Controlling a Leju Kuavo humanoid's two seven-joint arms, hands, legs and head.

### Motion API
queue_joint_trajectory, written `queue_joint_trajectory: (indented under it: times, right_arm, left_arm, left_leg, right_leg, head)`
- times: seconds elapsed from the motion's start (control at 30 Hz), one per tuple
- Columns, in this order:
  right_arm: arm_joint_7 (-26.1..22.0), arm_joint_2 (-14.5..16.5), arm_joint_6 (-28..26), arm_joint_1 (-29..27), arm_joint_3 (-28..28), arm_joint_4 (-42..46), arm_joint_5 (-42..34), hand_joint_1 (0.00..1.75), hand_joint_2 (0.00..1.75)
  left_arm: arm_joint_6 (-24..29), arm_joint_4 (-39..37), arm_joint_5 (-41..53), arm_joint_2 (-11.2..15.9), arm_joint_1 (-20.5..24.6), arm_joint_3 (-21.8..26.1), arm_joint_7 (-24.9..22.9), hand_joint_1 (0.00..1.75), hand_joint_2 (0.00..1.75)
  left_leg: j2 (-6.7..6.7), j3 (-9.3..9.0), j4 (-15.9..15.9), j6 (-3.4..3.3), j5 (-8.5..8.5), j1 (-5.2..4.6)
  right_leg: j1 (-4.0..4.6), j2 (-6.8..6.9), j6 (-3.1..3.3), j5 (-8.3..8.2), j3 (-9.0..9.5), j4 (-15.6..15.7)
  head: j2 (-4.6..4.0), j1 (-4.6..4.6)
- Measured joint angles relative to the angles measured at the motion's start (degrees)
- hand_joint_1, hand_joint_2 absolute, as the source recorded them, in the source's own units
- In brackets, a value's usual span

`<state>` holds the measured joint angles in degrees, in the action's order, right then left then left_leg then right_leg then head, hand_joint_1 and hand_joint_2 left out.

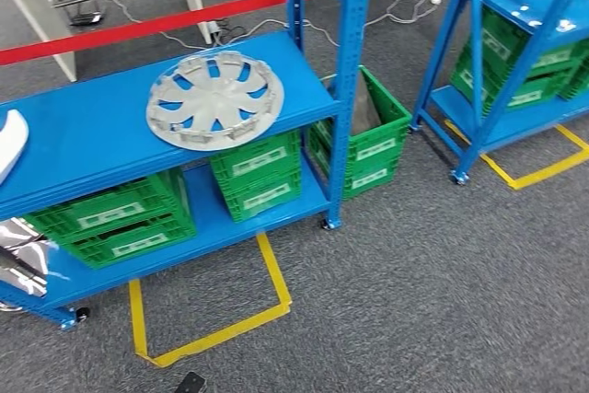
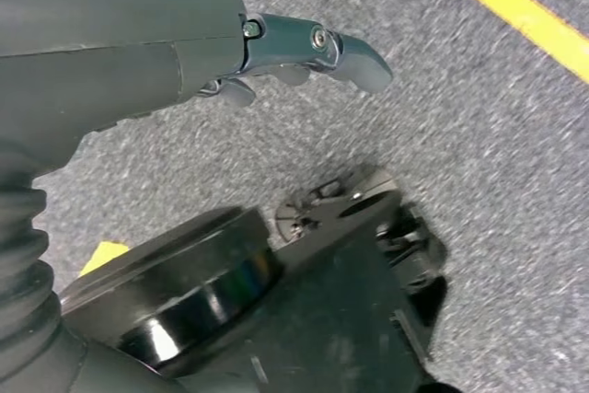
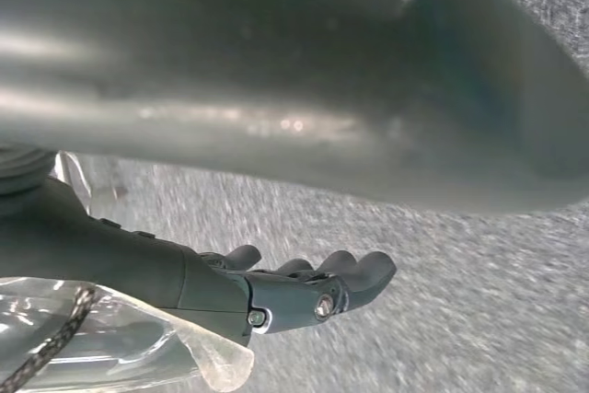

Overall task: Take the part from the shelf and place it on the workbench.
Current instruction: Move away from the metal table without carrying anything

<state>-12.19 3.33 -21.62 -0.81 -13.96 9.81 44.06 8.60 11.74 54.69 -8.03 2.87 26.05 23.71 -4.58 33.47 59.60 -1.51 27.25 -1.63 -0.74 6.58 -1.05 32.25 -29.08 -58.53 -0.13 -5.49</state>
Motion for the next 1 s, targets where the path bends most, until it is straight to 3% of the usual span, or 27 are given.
queue_joint_trajectory:
  times: [0.07, 0.1, 0.17, 0.23, 0.3, 0.33, 0.37, 0.4, 0.43, 0.5, 0.53, 0.57, 0.6, 0.63, 0.67, 0.73, 0.8, 0.83, 0.87, 0.9, 0.97, 1.0]
  right_arm:
    - [-0.02, 0.01, -0.01, 0.26, -0.01, 0.02, 0.12, 0.0, 0.0]
    - [-0.04, -0.01, -0.01, 0.47, 0.0, 0.04, 0.19, 0.0, 0.0]
    - [-0.11, -0.01, -0.01, 0.67, 0.01, 0.07, 0.27, 0.0, 0.0]
    - [-0.11, -0.03, 0.0, 0.57, 0.01, 0.07, 0.33, 0.0, 0.0]
    - [-0.03, -0.13, 0.01, 0.41, 0.0, 0.07, 0.42, 0.0, 0.0]
    - [0.01, -0.16, 0.01, 0.35, -0.01, 0.07, 0.47, 0.0, 0.0]
    - [-0.01, -0.18, 0.01, 0.29, 0.0, 0.07, 0.54, 0.0, 0.0]
    - [-0.03, -0.19, 0.01, 0.27, 0.0, 0.07, 0.59, 0.0, 0.0]
    - [-0.05, -0.17, 0.03, 0.24, 0.01, 0.04, 0.64, 0.0, 0.0]
    - [-0.09, -0.15, 0.08, 0.21, 0.01, -0.02, 0.73, 0.0, 0.0]
    - [-0.08, -0.14, 0.1, 0.2, 0.01, -0.04, 0.76, 0.0, 0.0]
    - [-0.08, -0.14, 0.11, 0.2, 0.0, -0.04, 0.79, 0.0, 0.0]
    - [-0.07, -0.11, 0.12, 0.21, -0.01, -0.04, 0.81, 0.0, 0.0]
    - [-0.07, -0.09, 0.12, 0.21, -0.01, -0.03, 0.83, 0.0, 0.0]
    - [-0.09, -0.07, 0.12, 0.19, -0.01, -0.03, 0.83, 0.0, 0.0]
    - [-0.09, -0.05, 0.12, 0.04, -0.01, -0.02, 0.83, 0.0, 0.0]
    - [-0.07, -0.05, 0.15, -0.09, -0.01, -0.02, 0.83, 0.0, 0.0]
    - [-0.07, -0.05, 0.16, -0.09, -0.01, -0.02, 0.83, 0.0, 0.0]
    - [-0.07, -0.05, 0.18, -0.06, -0.01, -0.02, 0.83, 0.0, 0.0]
    - [-0.08, -0.04, 0.18, -0.01, -0.01, -0.02, 0.83, 0.0, 0.0]
    - [-0.08, 0.0, 0.18, 0.07, -0.01, -0.02, 0.84, 0.0, 0.0]
    - [-0.09, 0.02, 0.18, 0.1, -0.01, -0.02, 0.84, 0.0, 0.0]
  left_arm:
    - [0.01, 0.0, 0.0, 0.01, -0.06, 0.02, 0.0, 0.0, 1.75]
    - [0.01, 0.0, 0.0, 0.02, -0.26, 0.03, -0.01, 0.0, 1.75]
    - [0.01, 0.0, -0.02, -0.01, -0.29, 0.07, -0.04, 0.0, 1.75]
    - [-0.02, 0.0, -0.04, -0.09, 0.02, 0.08, -0.08, 0.0, 1.75]
    - [-0.08, 0.0, -0.04, -0.13, 0.13, 0.09, -0.1, 0.0, 1.75]
    - [-0.1, 0.0, -0.04, -0.13, 0.06, 0.09, -0.11, 0.0, 1.75]
    - [-0.11, 0.0, -0.04, -0.13, -0.02, 0.1, -0.13, 0.0, 1.75]
    - [-0.12, 0.0, -0.04, -0.12, -0.08, 0.1, -0.14, 0.0, 1.75]
    - [-0.12, 0.0, -0.04, -0.08, -0.06, 0.11, -0.16, 0.0, 1.75]
    - [-0.12, 0.0, -0.04, -0.01, 0.09, 0.13, -0.2, 0.0, 1.75]
    - [-0.11, 0.0, -0.04, 0.04, 0.1, 0.13, -0.22, 0.0, 1.75]
    - [-0.1, 0.0, -0.04, 0.07, 0.03, 0.14, -0.23, 0.0, 1.75]
    - [-0.08, 0.0, -0.04, 0.13, -0.11, 0.15, -0.24, 0.0, 1.75]
    - [-0.05, 0.0, -0.04, 0.18, -0.22, 0.16, -0.25, 0.0, 1.75]
    - [-0.03, 0.0, -0.04, 0.21, -0.23, 0.17, -0.26, 0.0, 1.75]
    - [-0.01, 0.0, -0.05, 0.22, -0.01, 0.17, -0.26, 0.0, 1.75]
    - [-0.02, 0.0, -0.08, 0.23, 0.08, 0.17, -0.27, 0.0, 1.75]
    - [-0.02, 0.0, -0.09, 0.23, -0.02, 0.17, -0.27, 0.0, 1.75]
    - [-0.03, 0.0, -0.09, 0.23, -0.13, 0.17, -0.27, 0.0, 1.75]
    - [-0.03, 0.0, -0.09, 0.24, -0.23, 0.17, -0.26, 0.0, 1.75]
    - [-0.02, 0.0, -0.09, 0.32, -0.19, 0.17, -0.26, 0.0, 1.75]
    - [-0.01, 0.0, -0.09, 0.36, -0.1, 0.17, -0.26, 0.0, 1.75]
  left_leg:
    - [0.91, -0.26, -0.74, -0.29, 0.19, -0.09]
    - [1.68, -0.5, -1.22, -0.41, -0.02, 0.08]
    - [3.1, -1.11, -2.19, -0.85, -0.5, 0.57]
    - [4.59, -1.2, -2.41, -1.22, -0.59, 0.75]
    - [6.34, -1.31, -2.39, -1.28, -0.49, 0.8]
    - [7.25, -1.44, -2.34, -1.17, -0.39, 0.87]
    - [8.12, -1.61, -2.24, -0.97, -0.24, 0.99]
    - [8.96, -1.72, -2.01, -0.67, -0.01, 1.11]
    - [9.74, -1.66, -1.61, -0.28, 0.29, 1.15]
    - [11.19, -1.11, -0.79, 0.43, 0.72, 1.22]
    - [11.91, -0.78, -0.59, 0.76, 0.73, 1.29]
    - [12.61, -0.57, -0.54, 1.0, 0.68, 1.43]
    - [12.57, -0.5, -0.46, 1.27, 0.72, 1.51]
    - [11.46, -0.24, 0.17, 1.55, 1.1, 1.47]
    - [9.73, 0.46, 1.75, 1.84, 2.01, 1.42]
    - [6.04, 3.73, 8.36, 2.36, 5.23, 1.47]
    - [5.06, 7.27, 15.1, 2.6, 7.54, 1.73]
    - [4.95, 7.83, 16.03, 2.59, 7.22, 1.79]
    - [4.83, 7.22, 14.63, 2.47, 5.77, 1.79]
    - [4.46, 5.64, 11.31, 2.19, 3.6, 1.72]
    - [2.12, 1.82, 3.54, 1.27, 0.49, 1.1]
    - [1.14, 0.64, 1.14, 0.89, -0.03, 0.76]
  right_leg:
    - [0.13, 1.45, -0.48, 0.27, 0.58, 0.31]
    - [0.11, 1.18, -0.72, 0.52, 0.85, 0.26]
    - [0.0, -2.0, -1.15, 2.19, -0.33, -2.57]
    - [-0.18, -5.61, -1.42, 5.15, -4.3, -9.81]
    - [-0.25, -6.43, -1.69, 6.26, -8.13, -15.51]
    - [-0.33, -6.53, -1.84, 5.02, -8.74, -15.38]
    - [-0.47, -6.72, -1.99, 2.82, -8.3, -13.14]
    - [-0.72, -7.5, -2.19, 0.18, -7.09, -9.4]
    - [-1.03, -9.19, -2.39, -1.62, -5.75, -5.76]
    - [-1.47, -11.91, -2.16, -2.7, -3.85, -1.63]
    - [-1.44, -12.37, -1.77, -2.29, -3.53, -1.34]
    - [-1.38, -11.71, -1.26, -2.26, -3.27, -1.24]
    - [-1.33, -10.94, -0.82, -2.28, -3.1, -1.1]
    - [-1.32, -10.19, -0.37, -2.27, -2.85, -0.94]
    - [-1.33, -9.34, 0.02, -2.24, -2.59, -0.75]
    - [-1.13, -7.44, 0.57, -1.97, -2.16, -0.57]
    - [-0.94, -5.48, 0.76, -1.6, -1.88, -0.57]
    - [-0.88, -4.63, 0.76, -1.41, -1.69, -0.57]
    - [-0.82, -3.87, 0.7, -1.2, -1.43, -0.57]
    - [-0.76, -3.15, 0.6, -0.96, -1.09, -0.56]
    - [-0.57, -1.8, 0.2, -0.39, -0.48, -0.48]
    - [-0.46, -1.13, -0.07, -0.14, -0.36, -0.38]
  head:
    - [0.0, 0.08]
    - [0.01, 0.23]
    - [0.0, 0.48]
    - [-0.01, 0.75]
    - [0.0, 0.81]
    - [0.0, 0.8]
    - [0.0, 0.79]
    - [0.0, 0.8]
    - [0.0, 0.92]
    - [0.0, 1.04]
    - [0.0, 1.08]
    - [0.0, 1.03]
    - [0.0, 1.05]
    - [0.0, 0.89]
    - [0.0, 0.71]
    - [0.0, 0.35]
    - [0.0, 0.33]
    - [0.0, 0.31]
    - [0.0, 0.3]
    - [0.0, 0.28]
    - [0.0, 0.28]
    - [0.0, 0.3]
